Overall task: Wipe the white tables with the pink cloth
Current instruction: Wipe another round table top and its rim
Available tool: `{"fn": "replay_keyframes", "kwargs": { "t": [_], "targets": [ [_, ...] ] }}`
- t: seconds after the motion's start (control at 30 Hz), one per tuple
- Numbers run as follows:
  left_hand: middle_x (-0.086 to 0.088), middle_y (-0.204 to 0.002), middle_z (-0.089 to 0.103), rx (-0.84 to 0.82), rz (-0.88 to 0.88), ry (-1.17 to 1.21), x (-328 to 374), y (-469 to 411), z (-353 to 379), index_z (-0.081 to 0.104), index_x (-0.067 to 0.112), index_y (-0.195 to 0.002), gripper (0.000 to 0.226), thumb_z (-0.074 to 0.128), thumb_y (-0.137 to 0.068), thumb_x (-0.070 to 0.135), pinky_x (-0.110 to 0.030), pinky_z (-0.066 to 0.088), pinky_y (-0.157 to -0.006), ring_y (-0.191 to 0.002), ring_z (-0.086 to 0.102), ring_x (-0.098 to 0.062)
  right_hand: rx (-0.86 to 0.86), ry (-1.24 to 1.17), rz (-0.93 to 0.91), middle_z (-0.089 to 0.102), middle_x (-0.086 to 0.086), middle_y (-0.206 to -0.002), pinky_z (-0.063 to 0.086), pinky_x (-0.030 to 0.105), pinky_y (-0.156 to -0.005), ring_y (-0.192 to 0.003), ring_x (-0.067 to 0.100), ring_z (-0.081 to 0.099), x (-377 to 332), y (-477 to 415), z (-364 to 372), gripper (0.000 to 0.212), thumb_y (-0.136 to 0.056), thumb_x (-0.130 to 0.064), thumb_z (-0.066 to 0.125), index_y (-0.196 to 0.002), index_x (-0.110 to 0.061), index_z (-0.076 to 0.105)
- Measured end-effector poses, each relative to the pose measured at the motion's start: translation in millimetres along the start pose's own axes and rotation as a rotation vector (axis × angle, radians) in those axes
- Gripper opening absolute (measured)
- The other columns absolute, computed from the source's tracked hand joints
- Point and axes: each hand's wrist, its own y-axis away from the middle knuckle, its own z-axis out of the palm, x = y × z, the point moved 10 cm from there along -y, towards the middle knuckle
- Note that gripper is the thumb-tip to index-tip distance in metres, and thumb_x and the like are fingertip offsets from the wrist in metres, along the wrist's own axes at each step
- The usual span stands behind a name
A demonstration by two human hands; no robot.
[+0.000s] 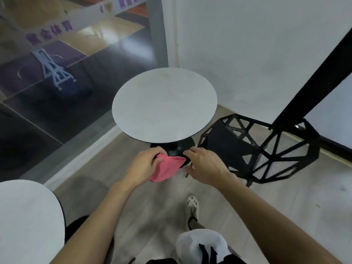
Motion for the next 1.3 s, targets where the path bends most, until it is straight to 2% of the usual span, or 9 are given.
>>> {"fn": "replay_keyframes", "kwargs": {
  "t": [0.13,0.23,0.37,0.57,0.63,0.77,0.87,0.97,1.3],
  "targets": [
    [0.013,-0.1,0.071,-0.026,0.006,-0.011,-18,-69,-12,0.073,0.026,-0.107,0.024,0.06,-0.104,0.006,-0.041,0.054,-0.085,-0.096,0.065,-0.012,-0.047,-0.222,-0.049,0.062,-0.005,-0.148,0.052,0.038,-0.108,-0.133,0.019,0.059,13,-85,-3,0.079,-0.094,-0.063,0.073,-0.157,-0.022,0.05],
    [0.016,-0.098,0.073,-0.041,-0.003,-0.019,-25,-115,-29,0.074,0.026,-0.106,0.027,0.059,-0.103,0.004,-0.039,0.056,-0.085,-0.094,0.067,-0.008,-0.075,-0.362,-0.087,0.068,-0.004,-0.141,0.053,0.037,-0.107,-0.124,0.018,0.065,17,-143,-11,0.066,-0.096,-0.052,0.076,-0.151,-0.021,0.058],
    [0.019,-0.102,0.076,-0.004,-0.017,-0.067,-27,-174,-56,0.077,0.028,-0.11,0.023,0.065,-0.103,0.01,-0.038,0.057,-0.089,-0.097,0.069,-0.006,-0.063,-0.455,-0.066,0.069,0.006,-0.085,0.054,0.05,-0.077,-0.079,0.028,0.063,35,-197,-24,0.014,-0.1,-0.021,0.068,-0.097,-0.008,0.07],
    [0.018,-0.103,0.074,-0.205,0.071,-0.342,-34,-260,-56,0.07,0.034,-0.122,0.018,0.069,-0.105,0.038,-0.038,0.055,-0.088,-0.096,0.068,-0.01,-0.006,-0.438,0.112,0.056,0.006,-0.07,0.04,0.04,-0.061,-0.061,0.021,0.046,104,-235,-35,0.032,-0.098,-0.026,0.057,-0.069,-0.017,0.05],
    [0.017,-0.107,0.073,-0.27,0.108,-0.445,-47,-285,-52,0.069,0.032,-0.125,0.019,0.066,-0.107,0.038,-0.035,0.054,-0.088,-0.099,0.069,-0.012,0.019,-0.42,0.196,0.057,0.008,-0.071,0.04,0.039,-0.06,-0.058,0.019,0.045,126,-243,-30,0.044,-0.106,-0.039,0.054,-0.072,-0.011,0.052],
    [0.014,-0.1,0.07,-0.373,0.193,-0.556,-76,-328,-45,0.069,0.032,-0.107,0.011,0.063,-0.108,0.041,-0.036,0.055,-0.084,-0.094,0.069,-0.015,0.021,-0.386,0.334,0.058,-0.001,-0.087,0.047,0.035,-0.068,-0.07,0.018,0.054,146,-259,-17,0.028,-0.11,-0.039,0.056,-0.09,-0.019,0.061],
    [0.01,-0.089,0.065,-0.374,0.314,-0.617,-94,-366,-43,0.065,0.026,-0.086,0.036,0.061,-0.106,0.055,-0.037,0.053,-0.077,-0.084,0.063,-0.017,0.099,-0.417,0.455,0.06,0.003,-0.086,0.052,0.039,-0.069,-0.072,0.025,0.06,146,-278,-16,0.047,-0.105,-0.051,0.045,-0.089,-0.013,0.068],
    [0.004,-0.079,0.058,-0.38,0.456,-0.639,-108,-401,-45,0.056,0.018,-0.072,0.057,0.053,-0.108,0.062,-0.037,0.05,-0.07,-0.074,0.058,-0.021,0.058,-0.384,0.56,0.06,0.005,-0.099,0.053,0.041,-0.08,-0.087,0.031,0.064,131,-303,-3,0.028,-0.103,-0.029,0.053,-0.11,-0.013,0.073],
    [0.006,-0.113,0.067,-0.623,1.076,-0.878,-166,-418,-59,0.069,0.028,-0.121,0.028,0.05,-0.111,0.045,-0.038,0.054,-0.082,-0.105,0.067,-0.022,0.152,-0.404,1.093,0.06,0.004,-0.105,0.055,0.046,-0.081,-0.089,0.034,0.065,20,-302,22,0.024,-0.109,-0.024,0.045,-0.11,-0.011,0.065]
  ]
}}
